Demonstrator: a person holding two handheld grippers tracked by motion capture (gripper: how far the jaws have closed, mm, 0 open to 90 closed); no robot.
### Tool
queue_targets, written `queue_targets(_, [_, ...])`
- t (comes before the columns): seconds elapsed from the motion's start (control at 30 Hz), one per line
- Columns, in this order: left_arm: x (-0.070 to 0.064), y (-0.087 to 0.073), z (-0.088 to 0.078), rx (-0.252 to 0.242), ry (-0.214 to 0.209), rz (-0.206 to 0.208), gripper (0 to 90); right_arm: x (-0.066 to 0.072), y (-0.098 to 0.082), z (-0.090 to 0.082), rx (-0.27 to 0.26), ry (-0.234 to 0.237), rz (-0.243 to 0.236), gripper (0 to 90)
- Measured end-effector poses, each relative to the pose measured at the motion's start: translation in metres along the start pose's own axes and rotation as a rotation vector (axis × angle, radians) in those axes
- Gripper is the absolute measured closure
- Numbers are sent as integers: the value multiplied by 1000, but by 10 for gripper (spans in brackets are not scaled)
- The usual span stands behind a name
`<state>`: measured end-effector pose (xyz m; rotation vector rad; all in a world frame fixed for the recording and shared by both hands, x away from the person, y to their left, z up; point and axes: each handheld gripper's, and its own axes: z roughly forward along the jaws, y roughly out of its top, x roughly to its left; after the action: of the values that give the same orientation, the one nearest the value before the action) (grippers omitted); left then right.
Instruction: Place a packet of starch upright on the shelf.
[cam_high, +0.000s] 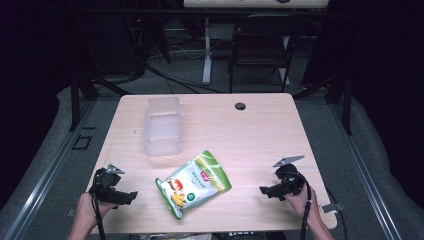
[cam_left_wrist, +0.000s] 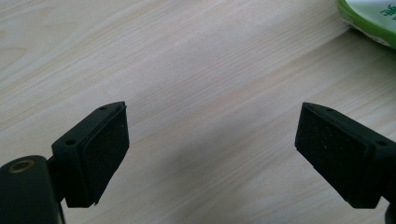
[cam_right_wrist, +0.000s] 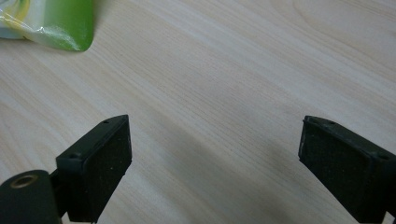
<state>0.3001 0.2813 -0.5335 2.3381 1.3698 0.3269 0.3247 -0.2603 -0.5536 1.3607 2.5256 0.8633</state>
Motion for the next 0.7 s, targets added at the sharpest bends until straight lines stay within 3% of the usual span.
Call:
queue_targets(0.27, [-1, 2, 0, -8, -19, 4, 99, 0, 0, 2, 14, -5, -12, 95])
queue_targets(0.37, [-1, 6, -3, -24, -55, 1, 101, 2, 0, 3, 20, 1, -13, 99])
queue_targets(0.47, [-2, 9, -4, -27, -66, 4, 106, 3, 1, 4, 19, 8, -13, 102])
queue_targets(0.7, [-19, 28, -13, -67, -55, 78, 163, 2, 1, 4, 17, 3, -11, 107])
